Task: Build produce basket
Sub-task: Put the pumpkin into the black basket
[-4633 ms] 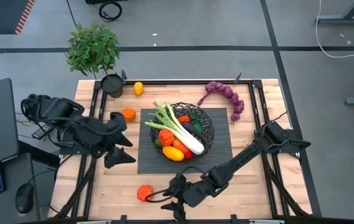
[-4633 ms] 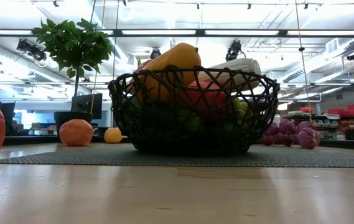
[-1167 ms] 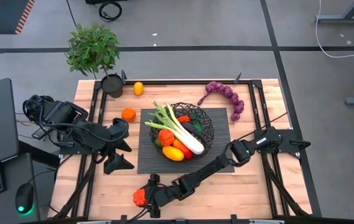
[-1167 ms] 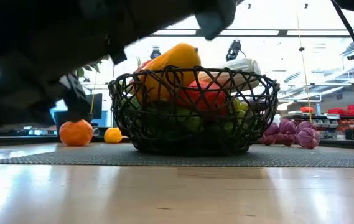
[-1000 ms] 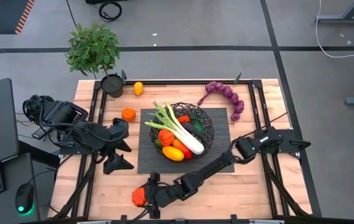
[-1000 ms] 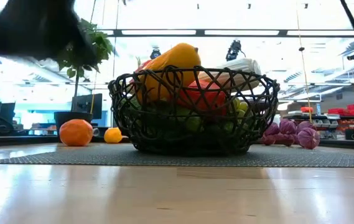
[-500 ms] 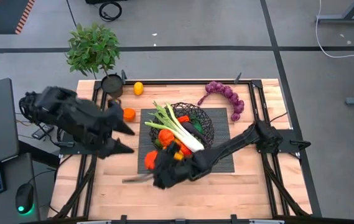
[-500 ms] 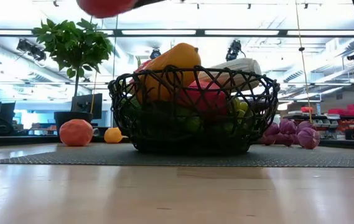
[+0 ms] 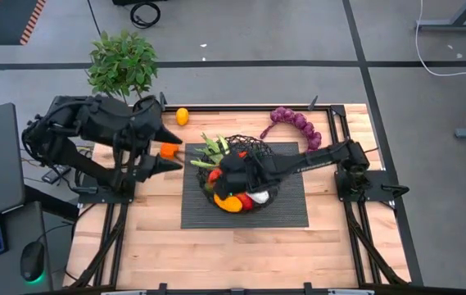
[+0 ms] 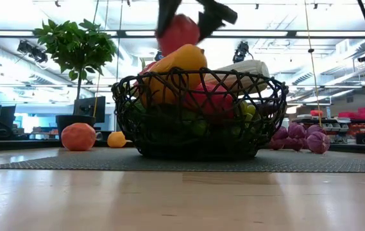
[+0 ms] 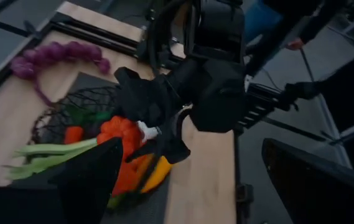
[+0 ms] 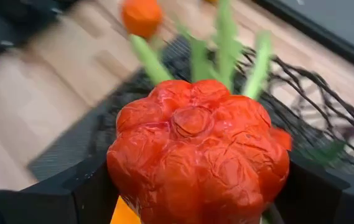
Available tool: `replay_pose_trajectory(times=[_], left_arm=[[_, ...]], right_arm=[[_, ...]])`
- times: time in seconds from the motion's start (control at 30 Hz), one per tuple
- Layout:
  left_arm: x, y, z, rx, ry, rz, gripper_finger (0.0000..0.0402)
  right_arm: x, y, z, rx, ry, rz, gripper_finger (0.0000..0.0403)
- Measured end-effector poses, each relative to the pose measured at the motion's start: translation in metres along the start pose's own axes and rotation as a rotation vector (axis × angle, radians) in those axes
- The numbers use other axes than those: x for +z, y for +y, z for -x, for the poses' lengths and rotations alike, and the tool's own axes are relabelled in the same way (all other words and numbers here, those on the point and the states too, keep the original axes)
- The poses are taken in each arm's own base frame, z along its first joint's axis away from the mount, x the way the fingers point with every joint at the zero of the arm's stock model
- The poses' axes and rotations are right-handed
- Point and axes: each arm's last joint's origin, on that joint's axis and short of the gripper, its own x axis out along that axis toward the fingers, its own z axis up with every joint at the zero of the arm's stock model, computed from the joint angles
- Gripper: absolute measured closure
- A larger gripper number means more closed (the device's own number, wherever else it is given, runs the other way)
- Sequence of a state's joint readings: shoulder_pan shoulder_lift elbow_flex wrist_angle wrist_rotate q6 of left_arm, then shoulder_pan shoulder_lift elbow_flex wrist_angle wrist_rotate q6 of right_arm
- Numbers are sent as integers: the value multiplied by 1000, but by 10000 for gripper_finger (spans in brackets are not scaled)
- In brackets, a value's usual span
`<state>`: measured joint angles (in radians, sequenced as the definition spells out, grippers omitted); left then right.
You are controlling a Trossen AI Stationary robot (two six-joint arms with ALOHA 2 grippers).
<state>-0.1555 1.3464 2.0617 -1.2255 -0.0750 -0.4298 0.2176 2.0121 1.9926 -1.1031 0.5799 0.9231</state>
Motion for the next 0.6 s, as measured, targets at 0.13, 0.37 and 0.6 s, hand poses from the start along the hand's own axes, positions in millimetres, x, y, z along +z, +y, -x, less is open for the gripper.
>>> replay_pose_trajectory(times=[0.13,0.37,0.6], left_arm=[[4,8,0,38,-15,-5,10],[8,20,-2,93,-32,60,10],[12,38,-16,231,6,92,10]], right_arm=[[9,-15,-11,-27,87,-39,53],[27,-43,-28,-107,169,-69,53],[40,-79,-46,-207,293,-59,51]])
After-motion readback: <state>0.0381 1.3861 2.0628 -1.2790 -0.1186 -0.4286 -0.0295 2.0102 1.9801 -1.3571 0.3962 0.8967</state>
